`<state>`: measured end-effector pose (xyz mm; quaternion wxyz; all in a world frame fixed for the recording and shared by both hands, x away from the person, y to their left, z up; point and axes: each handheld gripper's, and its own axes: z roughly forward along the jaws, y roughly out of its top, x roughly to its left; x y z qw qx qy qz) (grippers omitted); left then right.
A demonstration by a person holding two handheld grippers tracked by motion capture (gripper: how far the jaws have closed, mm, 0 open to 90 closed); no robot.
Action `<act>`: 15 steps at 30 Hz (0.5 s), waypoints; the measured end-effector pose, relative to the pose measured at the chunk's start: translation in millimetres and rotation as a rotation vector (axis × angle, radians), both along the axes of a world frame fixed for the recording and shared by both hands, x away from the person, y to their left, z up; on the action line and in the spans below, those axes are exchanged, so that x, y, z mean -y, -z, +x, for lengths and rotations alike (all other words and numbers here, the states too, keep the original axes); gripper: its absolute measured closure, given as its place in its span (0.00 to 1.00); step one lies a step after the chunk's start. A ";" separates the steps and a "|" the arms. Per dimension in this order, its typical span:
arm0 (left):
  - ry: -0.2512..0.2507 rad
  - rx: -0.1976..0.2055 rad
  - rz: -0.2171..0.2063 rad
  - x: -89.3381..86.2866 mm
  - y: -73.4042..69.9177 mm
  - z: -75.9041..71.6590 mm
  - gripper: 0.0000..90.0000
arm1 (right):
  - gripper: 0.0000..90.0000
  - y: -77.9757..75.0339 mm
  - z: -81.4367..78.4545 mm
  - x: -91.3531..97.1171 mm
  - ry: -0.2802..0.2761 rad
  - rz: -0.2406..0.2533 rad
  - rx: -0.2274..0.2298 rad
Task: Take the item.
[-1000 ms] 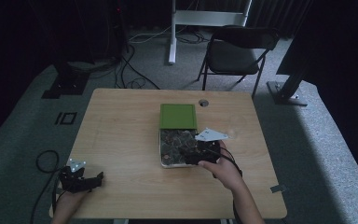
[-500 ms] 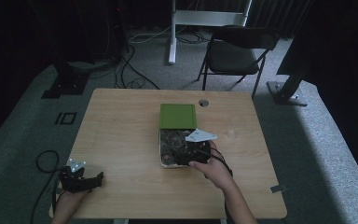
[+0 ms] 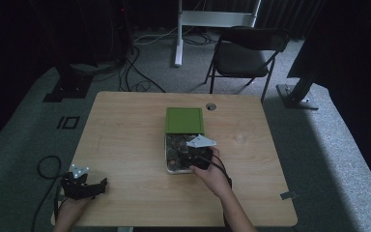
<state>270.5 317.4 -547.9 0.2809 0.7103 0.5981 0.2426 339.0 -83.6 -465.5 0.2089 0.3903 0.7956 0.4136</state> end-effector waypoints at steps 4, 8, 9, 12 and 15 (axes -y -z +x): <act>-0.001 0.002 -0.002 0.1 0.1 0.1 0.00 | 0.57 3.0 2.1 -2.3 0.021 0.000 0.000; 0.000 0.000 0.000 0.0 0.0 0.0 0.00 | 0.62 5.7 4.5 -2.7 0.040 -0.003 -0.014; 0.000 0.000 0.000 0.0 0.0 0.0 0.00 | 0.63 6.4 4.7 -3.1 0.041 -0.003 -0.017; 0.000 0.000 0.000 0.0 0.0 0.0 0.00 | 0.65 8.3 5.4 -4.7 0.034 -0.007 -0.027; 0.000 0.001 0.000 0.0 0.0 0.0 0.00 | 0.71 10.7 6.6 -5.1 0.033 -0.011 -0.031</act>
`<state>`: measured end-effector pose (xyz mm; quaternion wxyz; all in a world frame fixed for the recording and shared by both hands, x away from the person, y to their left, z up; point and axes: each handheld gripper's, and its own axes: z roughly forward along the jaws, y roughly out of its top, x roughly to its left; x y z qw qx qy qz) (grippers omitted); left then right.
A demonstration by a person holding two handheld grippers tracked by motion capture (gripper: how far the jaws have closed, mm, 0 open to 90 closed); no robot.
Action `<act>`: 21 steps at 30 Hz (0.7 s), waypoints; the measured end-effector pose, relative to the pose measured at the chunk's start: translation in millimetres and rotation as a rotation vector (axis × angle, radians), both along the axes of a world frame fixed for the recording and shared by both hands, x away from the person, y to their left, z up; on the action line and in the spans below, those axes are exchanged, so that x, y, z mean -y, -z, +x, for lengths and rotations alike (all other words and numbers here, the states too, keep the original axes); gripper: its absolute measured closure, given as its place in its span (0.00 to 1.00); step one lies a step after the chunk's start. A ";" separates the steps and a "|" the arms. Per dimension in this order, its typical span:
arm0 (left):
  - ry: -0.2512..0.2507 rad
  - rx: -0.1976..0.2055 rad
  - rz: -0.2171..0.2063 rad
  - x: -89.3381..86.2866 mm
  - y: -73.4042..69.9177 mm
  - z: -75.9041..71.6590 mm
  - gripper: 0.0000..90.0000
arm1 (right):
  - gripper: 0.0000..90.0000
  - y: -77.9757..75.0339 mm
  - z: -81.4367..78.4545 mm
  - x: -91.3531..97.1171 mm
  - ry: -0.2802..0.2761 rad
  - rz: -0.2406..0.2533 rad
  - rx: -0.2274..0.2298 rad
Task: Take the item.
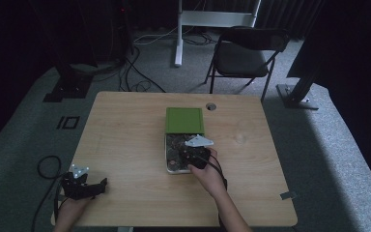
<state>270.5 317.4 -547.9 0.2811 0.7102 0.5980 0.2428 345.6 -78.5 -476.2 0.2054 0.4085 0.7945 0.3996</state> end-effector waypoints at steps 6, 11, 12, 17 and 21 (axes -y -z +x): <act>0.000 0.000 0.000 0.0 0.0 0.0 0.00 | 0.80 0.3 -0.4 1.8 -0.026 -0.007 0.000; 0.000 0.000 0.000 0.0 0.0 0.0 0.00 | 0.82 -4.2 -1.6 4.8 -0.045 0.002 -0.005; 0.000 -0.001 0.000 0.0 -0.1 0.0 0.00 | 0.82 -5.1 -1.8 5.2 -0.048 0.004 -0.004; 0.000 0.000 0.000 0.0 0.0 0.0 0.00 | 0.82 -11.5 -2.5 9.2 -0.044 0.023 -0.003; 0.002 -0.002 0.002 -0.2 -0.1 0.0 0.00 | 0.82 -17.1 -3.1 12.3 -0.048 0.035 -0.001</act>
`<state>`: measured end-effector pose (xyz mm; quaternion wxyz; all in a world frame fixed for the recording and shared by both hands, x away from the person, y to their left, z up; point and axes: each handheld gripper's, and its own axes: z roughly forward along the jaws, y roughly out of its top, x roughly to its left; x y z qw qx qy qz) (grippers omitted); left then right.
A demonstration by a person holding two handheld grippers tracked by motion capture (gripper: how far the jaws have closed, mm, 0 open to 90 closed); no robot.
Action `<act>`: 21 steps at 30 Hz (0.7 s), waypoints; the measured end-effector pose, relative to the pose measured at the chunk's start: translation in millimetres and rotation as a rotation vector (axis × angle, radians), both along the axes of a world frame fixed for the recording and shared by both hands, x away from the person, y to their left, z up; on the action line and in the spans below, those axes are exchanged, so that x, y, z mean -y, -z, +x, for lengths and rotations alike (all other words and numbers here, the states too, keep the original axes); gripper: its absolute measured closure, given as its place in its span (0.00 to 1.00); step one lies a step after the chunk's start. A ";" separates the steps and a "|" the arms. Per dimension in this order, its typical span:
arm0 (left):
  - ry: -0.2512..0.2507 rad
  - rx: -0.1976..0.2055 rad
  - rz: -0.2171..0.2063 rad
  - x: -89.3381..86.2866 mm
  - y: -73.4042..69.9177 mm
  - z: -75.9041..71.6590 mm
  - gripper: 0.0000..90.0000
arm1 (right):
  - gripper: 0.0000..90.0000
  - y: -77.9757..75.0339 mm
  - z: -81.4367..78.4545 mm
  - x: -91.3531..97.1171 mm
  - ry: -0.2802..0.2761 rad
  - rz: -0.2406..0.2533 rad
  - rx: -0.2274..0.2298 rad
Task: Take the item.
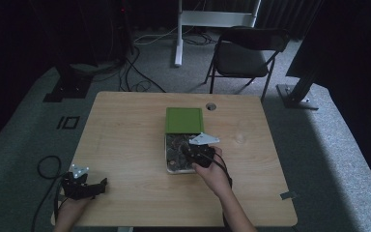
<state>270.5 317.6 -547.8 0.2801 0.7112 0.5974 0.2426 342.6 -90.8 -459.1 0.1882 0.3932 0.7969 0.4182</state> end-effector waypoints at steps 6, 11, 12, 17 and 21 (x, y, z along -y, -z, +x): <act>-0.003 0.003 -0.003 0.3 0.2 0.1 0.00 | 0.82 -13.8 -3.4 3.2 -0.016 0.035 0.019; -0.001 0.002 -0.001 0.1 0.1 0.1 0.00 | 0.82 -23.2 -4.7 6.0 -0.023 0.052 0.027; -0.002 0.002 -0.002 0.1 0.1 0.1 0.00 | 0.82 -24.8 -4.8 6.7 -0.022 0.060 0.029; -0.001 0.001 -0.002 0.1 0.1 0.0 0.00 | 0.82 -30.8 -4.8 9.3 -0.025 0.071 0.034; -0.002 0.001 -0.002 0.1 0.1 0.0 0.00 | 0.82 -33.2 -4.1 11.8 -0.025 0.081 0.037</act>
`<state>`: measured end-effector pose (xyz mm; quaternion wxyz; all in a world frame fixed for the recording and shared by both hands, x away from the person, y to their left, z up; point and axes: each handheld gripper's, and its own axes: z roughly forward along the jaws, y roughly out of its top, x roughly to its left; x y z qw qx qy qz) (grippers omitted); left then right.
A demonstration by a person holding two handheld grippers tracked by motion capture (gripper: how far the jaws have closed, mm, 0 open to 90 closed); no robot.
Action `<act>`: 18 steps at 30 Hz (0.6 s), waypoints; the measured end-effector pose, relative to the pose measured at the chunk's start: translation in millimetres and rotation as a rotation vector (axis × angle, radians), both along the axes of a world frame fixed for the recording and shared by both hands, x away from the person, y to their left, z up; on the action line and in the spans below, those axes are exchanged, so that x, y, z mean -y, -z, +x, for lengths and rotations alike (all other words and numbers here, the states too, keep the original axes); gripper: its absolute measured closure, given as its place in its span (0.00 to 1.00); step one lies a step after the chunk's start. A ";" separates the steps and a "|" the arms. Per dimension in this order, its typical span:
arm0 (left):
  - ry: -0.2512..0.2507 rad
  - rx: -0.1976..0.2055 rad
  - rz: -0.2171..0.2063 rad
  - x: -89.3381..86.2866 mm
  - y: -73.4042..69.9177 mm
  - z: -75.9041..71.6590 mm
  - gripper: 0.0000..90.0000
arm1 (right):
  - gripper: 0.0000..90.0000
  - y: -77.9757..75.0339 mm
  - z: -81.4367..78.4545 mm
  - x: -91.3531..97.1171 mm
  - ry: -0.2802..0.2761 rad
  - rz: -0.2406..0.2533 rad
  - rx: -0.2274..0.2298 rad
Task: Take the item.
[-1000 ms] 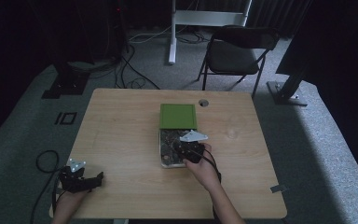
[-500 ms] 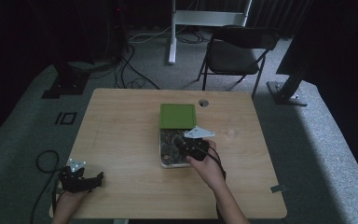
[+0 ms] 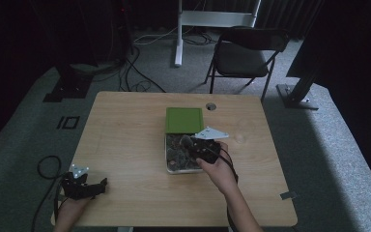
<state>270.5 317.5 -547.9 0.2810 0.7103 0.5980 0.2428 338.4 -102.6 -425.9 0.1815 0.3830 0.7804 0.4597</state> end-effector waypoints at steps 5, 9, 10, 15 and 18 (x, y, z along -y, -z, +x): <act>0.000 0.001 0.000 0.0 0.1 0.0 0.00 | 0.82 -3.9 0.4 5.7 0.003 0.019 0.011; 0.000 0.001 0.000 0.0 0.1 0.0 0.00 | 0.82 -8.2 0.7 11.3 0.010 0.025 0.017; 0.000 0.001 0.000 0.0 0.1 0.0 0.00 | 0.82 -9.2 0.9 12.9 0.013 0.027 0.021; 0.000 0.000 0.000 0.0 0.1 0.0 0.00 | 0.82 -11.6 2.2 20.8 0.030 0.033 0.022; 0.000 0.001 0.000 0.0 0.1 0.0 0.00 | 0.82 -9.6 3.2 24.7 0.037 0.030 0.019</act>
